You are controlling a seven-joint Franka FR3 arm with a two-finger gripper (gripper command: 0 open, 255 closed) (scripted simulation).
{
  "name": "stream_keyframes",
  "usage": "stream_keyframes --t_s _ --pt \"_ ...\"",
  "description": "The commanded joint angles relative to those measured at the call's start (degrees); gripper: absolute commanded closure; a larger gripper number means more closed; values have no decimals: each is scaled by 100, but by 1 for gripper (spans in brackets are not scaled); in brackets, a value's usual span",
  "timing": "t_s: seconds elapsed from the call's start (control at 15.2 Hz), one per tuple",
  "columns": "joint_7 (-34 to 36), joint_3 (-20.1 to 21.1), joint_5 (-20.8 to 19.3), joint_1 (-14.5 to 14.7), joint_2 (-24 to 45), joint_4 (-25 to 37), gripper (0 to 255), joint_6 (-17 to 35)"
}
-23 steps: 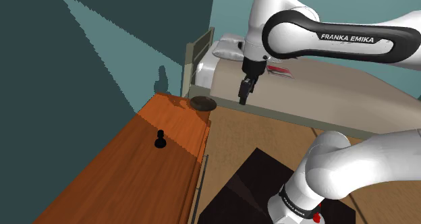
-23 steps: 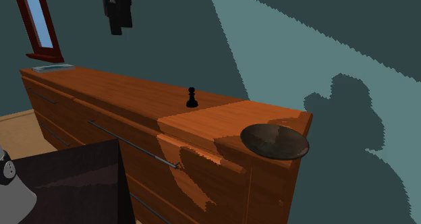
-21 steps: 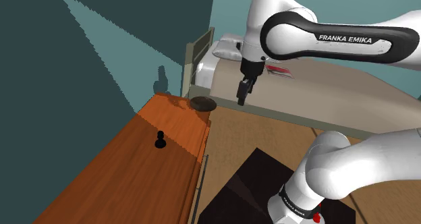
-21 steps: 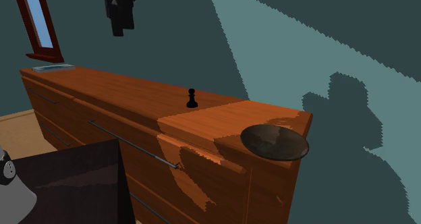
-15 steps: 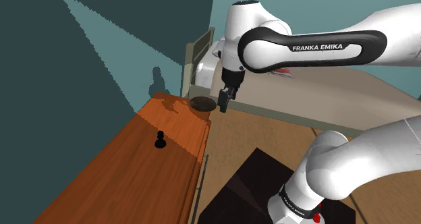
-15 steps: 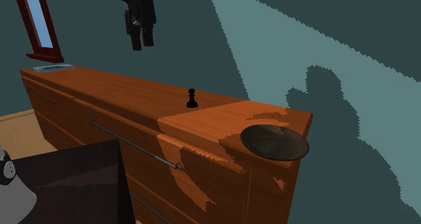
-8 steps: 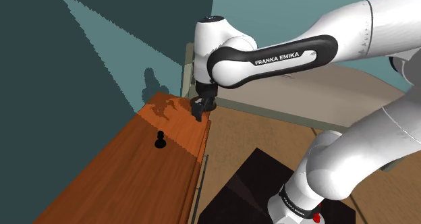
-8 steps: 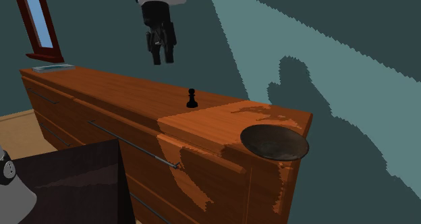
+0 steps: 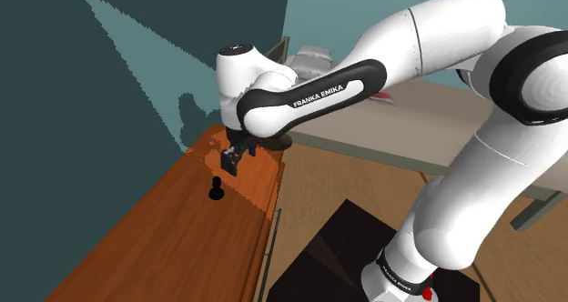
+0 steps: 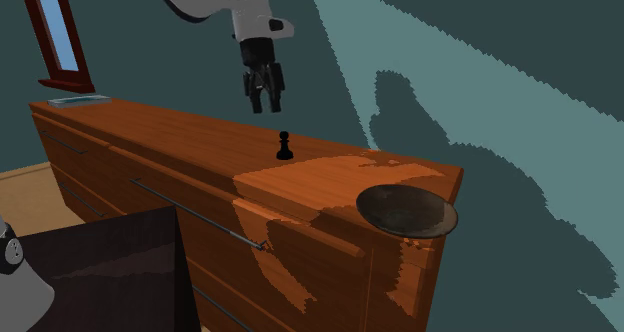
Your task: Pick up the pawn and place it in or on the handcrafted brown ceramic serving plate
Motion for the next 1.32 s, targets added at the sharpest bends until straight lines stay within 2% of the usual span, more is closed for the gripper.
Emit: stream_keyframes --t_s 0.0,0.33,0.86,1.25 --pt "258 78 -191 50 420 281 0 97" --pt "844 144 -725 289 1552 1193 0 184" --pt "990 41 -950 286 1879 1009 0 667" --pt "990 41 -950 286 1879 1009 0 667"
